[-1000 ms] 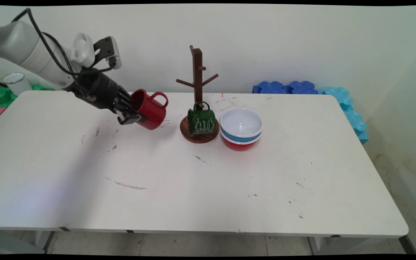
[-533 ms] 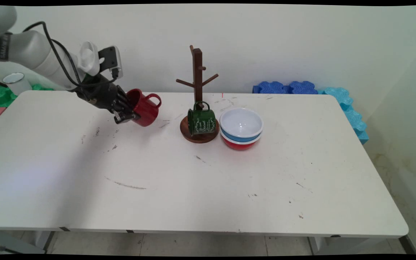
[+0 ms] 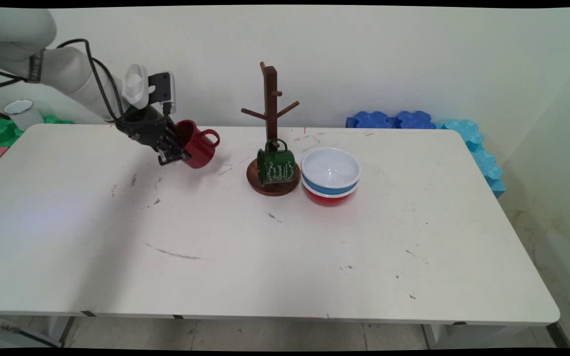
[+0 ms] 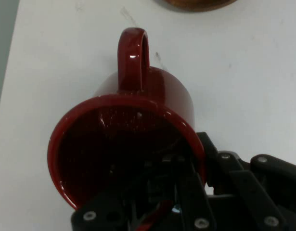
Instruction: Place the picked object on the table
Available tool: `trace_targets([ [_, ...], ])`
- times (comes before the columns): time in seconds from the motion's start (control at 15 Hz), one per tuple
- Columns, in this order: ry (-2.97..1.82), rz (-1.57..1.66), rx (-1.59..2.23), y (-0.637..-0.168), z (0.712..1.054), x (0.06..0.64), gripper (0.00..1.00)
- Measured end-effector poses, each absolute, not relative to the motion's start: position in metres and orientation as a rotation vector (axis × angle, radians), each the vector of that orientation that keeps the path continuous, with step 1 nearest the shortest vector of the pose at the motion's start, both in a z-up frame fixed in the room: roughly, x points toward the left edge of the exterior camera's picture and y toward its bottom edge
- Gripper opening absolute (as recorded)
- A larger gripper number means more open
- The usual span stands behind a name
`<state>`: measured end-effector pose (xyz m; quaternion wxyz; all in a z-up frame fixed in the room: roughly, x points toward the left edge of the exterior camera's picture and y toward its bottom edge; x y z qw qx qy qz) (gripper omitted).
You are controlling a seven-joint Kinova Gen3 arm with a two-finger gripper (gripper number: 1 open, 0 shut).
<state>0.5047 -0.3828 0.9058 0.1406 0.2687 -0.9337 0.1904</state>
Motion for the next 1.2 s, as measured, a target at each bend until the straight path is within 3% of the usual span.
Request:
trace_targets([
  [1.07, -2.878, 0.462, 0.538, -0.424, 0.870, 0.516, 0.00],
  [1.13, -2.882, 0.459, 0.531, -0.425, 0.869, 0.516, 1.00],
  [1.2, -2.887, 0.456, 0.522, -0.426, 0.868, 0.516, 1.00],
])
